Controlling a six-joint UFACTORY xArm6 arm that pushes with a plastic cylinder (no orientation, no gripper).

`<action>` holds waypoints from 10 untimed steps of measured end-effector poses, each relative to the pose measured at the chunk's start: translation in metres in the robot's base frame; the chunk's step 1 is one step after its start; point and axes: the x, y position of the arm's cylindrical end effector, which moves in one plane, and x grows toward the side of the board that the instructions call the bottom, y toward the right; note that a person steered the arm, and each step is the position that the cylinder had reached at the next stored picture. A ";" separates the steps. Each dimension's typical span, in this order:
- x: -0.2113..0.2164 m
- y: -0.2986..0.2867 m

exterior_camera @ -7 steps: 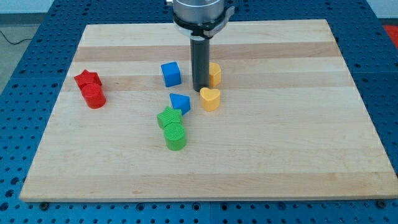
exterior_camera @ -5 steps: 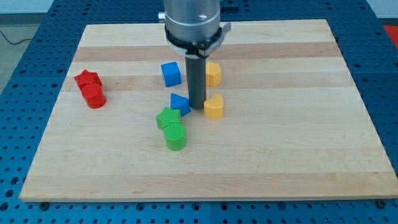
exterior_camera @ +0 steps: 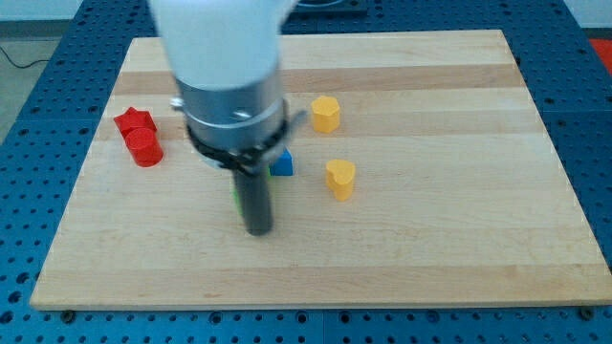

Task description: Keep yellow heart vertically below green star

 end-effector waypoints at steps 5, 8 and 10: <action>-0.064 0.110; -0.066 0.155; -0.070 0.178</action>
